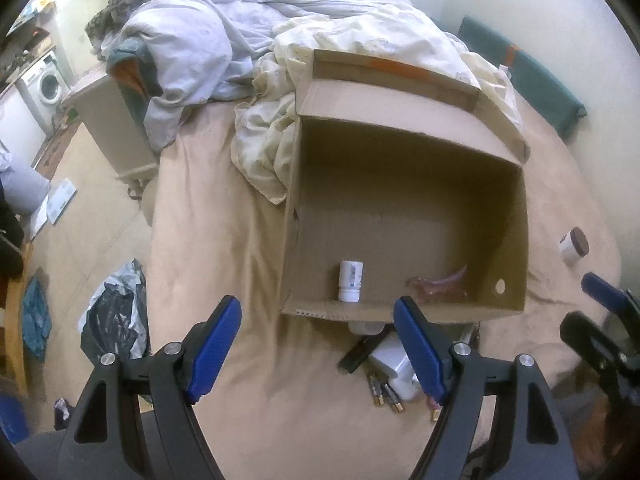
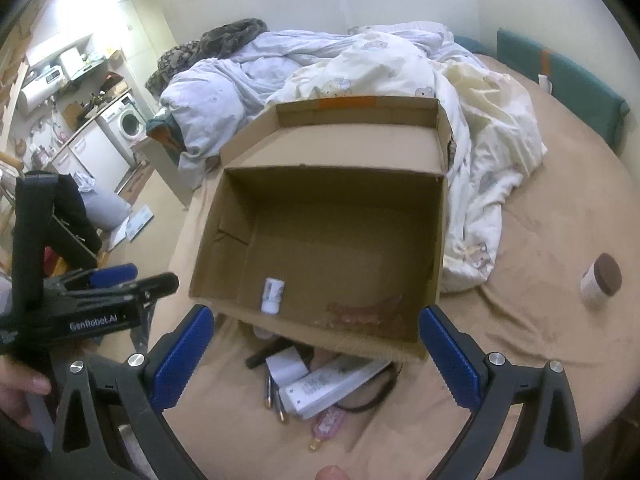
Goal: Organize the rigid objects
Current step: 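Withdraw both grippers from the box toward the remaining items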
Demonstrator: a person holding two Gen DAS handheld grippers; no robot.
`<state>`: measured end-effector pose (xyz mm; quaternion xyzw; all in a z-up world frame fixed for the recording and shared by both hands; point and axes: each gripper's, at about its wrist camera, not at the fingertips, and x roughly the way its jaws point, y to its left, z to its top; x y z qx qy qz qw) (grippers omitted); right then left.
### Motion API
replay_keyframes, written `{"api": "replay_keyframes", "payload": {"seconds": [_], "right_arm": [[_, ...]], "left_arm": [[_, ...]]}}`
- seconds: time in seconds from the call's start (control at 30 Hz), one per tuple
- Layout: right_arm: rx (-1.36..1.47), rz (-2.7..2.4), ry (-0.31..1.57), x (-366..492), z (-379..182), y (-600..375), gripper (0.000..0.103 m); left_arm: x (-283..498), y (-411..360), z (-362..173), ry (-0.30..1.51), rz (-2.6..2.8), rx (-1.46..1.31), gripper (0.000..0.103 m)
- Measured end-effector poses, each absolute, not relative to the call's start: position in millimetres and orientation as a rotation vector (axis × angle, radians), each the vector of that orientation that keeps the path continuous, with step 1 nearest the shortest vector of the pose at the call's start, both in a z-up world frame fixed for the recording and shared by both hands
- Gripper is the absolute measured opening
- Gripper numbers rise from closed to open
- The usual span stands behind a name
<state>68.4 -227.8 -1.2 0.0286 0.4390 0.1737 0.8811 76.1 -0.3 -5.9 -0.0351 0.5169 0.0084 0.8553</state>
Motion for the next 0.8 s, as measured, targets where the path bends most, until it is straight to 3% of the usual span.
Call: {"api": "replay_keyframes", "payload": {"seconds": [0.53, 0.8], "right_arm": [[0.239, 0.250, 1.026, 84.6, -64.8, -265.2, 0.103], [0.242, 0.241, 1.090, 92.7, -78.5, -260.7, 0.103]], "left_arm": [[84.7, 17.9, -63.6, 1.159, 0.059, -0.154, 0.076], [95.9, -19.2, -97.5, 1.256, -0.039, -0.057, 0.076]]}}
